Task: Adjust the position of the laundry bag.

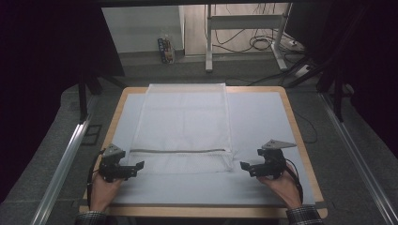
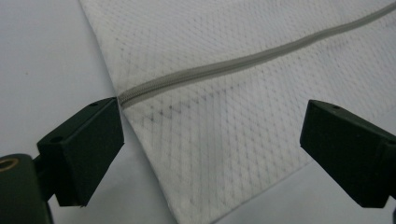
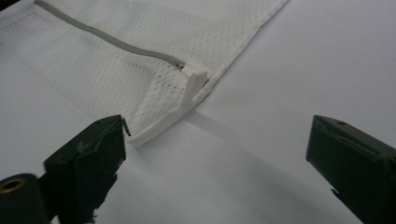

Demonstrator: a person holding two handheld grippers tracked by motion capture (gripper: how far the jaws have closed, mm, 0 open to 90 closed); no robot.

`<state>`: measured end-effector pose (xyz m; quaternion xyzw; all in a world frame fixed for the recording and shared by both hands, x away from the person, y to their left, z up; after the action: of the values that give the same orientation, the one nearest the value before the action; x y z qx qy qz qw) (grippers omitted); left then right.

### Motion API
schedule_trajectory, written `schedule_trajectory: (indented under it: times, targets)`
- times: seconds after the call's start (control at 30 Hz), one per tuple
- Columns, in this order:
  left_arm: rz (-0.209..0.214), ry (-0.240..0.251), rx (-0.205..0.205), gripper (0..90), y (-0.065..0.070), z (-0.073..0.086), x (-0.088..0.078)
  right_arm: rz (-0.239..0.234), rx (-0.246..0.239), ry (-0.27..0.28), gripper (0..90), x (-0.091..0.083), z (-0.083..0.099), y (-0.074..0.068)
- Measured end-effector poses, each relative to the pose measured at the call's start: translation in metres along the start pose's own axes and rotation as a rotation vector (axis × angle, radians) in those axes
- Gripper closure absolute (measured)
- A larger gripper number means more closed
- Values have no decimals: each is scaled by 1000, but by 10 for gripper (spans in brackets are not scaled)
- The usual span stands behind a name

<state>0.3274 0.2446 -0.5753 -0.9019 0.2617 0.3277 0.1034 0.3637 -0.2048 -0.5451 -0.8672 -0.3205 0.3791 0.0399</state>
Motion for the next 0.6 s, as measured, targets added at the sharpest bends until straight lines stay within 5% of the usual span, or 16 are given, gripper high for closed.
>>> schedule_trajectory:
  times: [0.3,0.6]
  targets:
    - [-45,-15,31,83,-12,-10,9,39,-77,-16,180,11,-11,-3]
    - [-68,-11,41,139,-26,-17,16,55,-70,-33,173,21,-17,0]
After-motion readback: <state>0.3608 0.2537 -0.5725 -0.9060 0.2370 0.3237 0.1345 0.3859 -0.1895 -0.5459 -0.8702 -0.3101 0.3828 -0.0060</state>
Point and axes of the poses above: each handheld gripper's, and its own axes: x roughly forward along the jaws, z roughly out of its underside, y roughly to its right, the point moved 7 cm from there along x, roughly forward along the jaws, and after that the axes turned 12 degrees about x, right-handed, at the moved point
